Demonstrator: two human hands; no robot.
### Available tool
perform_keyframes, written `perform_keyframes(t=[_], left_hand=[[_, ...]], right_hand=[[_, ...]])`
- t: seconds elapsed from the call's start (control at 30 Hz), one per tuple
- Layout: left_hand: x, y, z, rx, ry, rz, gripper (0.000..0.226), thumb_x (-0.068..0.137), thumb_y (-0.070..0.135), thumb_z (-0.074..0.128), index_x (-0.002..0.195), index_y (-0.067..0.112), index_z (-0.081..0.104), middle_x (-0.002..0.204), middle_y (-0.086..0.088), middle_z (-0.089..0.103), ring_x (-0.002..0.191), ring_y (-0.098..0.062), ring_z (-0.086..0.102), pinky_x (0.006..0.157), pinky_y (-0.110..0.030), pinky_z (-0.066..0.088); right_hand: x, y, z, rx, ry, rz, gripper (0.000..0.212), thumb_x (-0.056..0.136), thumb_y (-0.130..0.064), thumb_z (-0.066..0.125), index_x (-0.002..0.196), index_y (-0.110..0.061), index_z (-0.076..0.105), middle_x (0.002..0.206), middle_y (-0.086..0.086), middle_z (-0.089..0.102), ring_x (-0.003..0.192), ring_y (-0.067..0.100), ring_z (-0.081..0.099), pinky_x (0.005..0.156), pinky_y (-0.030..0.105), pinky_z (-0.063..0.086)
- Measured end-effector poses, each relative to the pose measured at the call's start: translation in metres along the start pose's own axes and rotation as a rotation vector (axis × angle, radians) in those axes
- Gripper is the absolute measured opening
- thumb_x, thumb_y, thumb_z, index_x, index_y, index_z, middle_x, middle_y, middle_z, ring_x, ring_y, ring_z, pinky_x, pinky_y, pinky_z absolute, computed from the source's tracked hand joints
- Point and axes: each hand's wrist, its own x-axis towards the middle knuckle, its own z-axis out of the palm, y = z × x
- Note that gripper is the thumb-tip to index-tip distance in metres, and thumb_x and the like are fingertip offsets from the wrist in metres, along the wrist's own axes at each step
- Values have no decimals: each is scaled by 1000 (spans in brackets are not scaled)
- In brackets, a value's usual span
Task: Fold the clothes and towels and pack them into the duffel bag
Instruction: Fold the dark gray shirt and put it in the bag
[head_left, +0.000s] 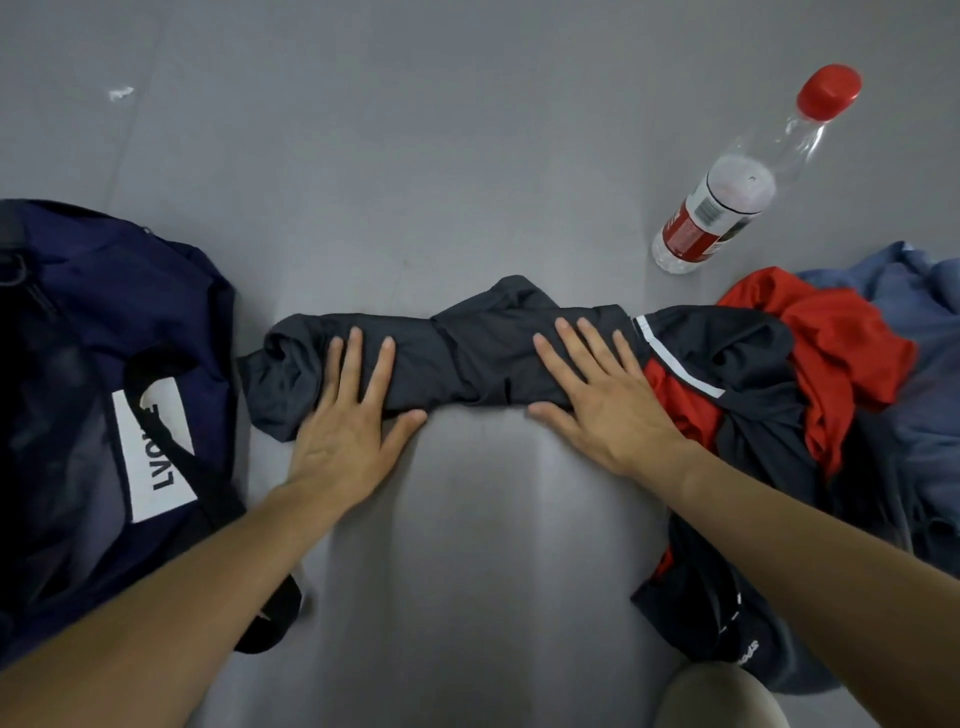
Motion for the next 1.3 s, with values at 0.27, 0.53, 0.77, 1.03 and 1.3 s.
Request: perform_keyframes(t=[0.27, 0.53, 0.77, 1.03, 1.3], left_hand=[[74, -30, -45, 313, 71, 201, 74, 100, 31, 46, 161, 33, 4, 168, -13, -4, 154, -31, -10, 124, -53, 2], [32, 41, -7, 27, -118, 169, 66, 103, 56, 11, 160, 29, -6, 167, -9, -12, 154, -26, -13, 125, -45, -5], [-16, 35, -4, -181, 42, 237, 56, 108, 44, 23, 160, 23, 21, 166, -10, 19, 154, -26, 18, 123, -47, 23], [-72, 23, 11, 45, -67, 341, 64, 106, 57, 18, 161, 30, -2, 169, -5, -6, 156, -22, -4, 123, -45, 10], [-108, -15, 7, 29, 24, 767, 50, 104, 39, 48, 151, 25, 41, 158, -7, 38, 148, -26, 32, 119, -44, 30]], right_hand=[[-54, -67, -6, -21, 45, 49, 82, 92, -73, 22, 151, -21, 41, 142, 16, 51, 112, 35, 54, 88, 45, 49], [-95, -123, -2, 217, -199, -168, 80, 92, -72, 19, 150, -21, 40, 124, 3, 56, 101, 27, 61, 78, 37, 53], [-80, -80, -3, 226, 237, -232, 41, 99, -35, 53, 135, -18, 61, 129, 7, 61, 113, 26, 59, 93, 40, 52], [-27, -50, 8, 52, -3, -191, 66, 102, -59, 22, 160, -31, 8, 168, 1, 0, 154, 25, -3, 123, 50, 14], [-85, -74, 31, 234, 341, -459, 52, 101, -37, 51, 149, -18, 44, 161, 11, 29, 151, 30, 20, 122, 46, 22]])
